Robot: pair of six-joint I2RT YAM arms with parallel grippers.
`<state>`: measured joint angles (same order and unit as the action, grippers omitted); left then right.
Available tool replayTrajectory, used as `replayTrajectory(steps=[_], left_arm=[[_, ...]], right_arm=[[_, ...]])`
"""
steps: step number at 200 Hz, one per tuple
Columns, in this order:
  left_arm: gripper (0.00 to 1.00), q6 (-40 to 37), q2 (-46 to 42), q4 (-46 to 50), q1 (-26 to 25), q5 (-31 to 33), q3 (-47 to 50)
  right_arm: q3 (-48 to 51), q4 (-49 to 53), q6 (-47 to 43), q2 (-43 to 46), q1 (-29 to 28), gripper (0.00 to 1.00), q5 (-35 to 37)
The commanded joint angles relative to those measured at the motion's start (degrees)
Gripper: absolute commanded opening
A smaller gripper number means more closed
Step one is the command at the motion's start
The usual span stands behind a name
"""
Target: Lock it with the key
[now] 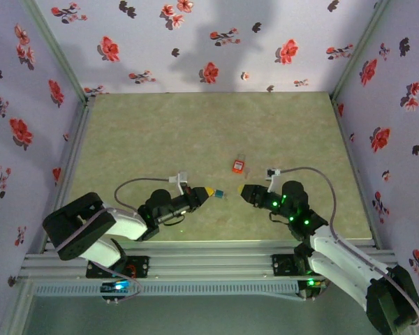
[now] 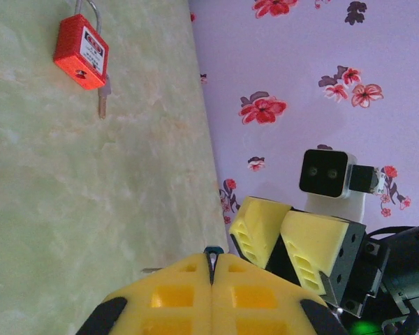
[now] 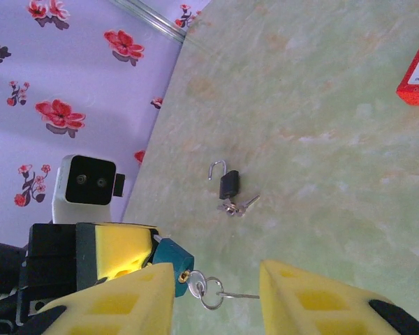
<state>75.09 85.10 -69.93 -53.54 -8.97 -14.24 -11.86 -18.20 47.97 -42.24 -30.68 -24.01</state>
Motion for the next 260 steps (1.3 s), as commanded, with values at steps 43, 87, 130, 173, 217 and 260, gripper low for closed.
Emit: replayTrajectory(steps=[43, 87, 130, 173, 217, 260], left_arm=[[0.00, -0.1, -0.7, -3.0, -0.6, 0.8, -0.7], [0.00, -0.2, -0.7, -3.0, -1.1, 0.8, -0.9], [0.00, -0.1, 0.1, -3.2, -1.8, 1.0, -2.2], [0.00, -0.2, 0.4, -3.1, -1.8, 1.2, -2.3], [0.00, -0.4, 0.1, -3.2, -1.9, 1.2, -2.2], [0.00, -0.5, 0.2, -3.2, -2.0, 1.2, -2.2]], right_arm=[[1.9, -2.5, 1.3, 0.8, 0.4, 0.34, -0.6], [2.0, -6.6, 2.1, -2.0, 0.4, 0.34, -2.5], [2.0, -11.8, 3.4, -5.4, 0.4, 0.29, -6.5], [2.2, -14.3, 4.2, -7.2, -0.3, 0.31, -8.8], [0.9, -14.4, 3.2, -11.1, -1.8, 0.32, -9.2], [0.4, -14.2, 2.8, -12.4, -2.1, 0.35, -8.8]])
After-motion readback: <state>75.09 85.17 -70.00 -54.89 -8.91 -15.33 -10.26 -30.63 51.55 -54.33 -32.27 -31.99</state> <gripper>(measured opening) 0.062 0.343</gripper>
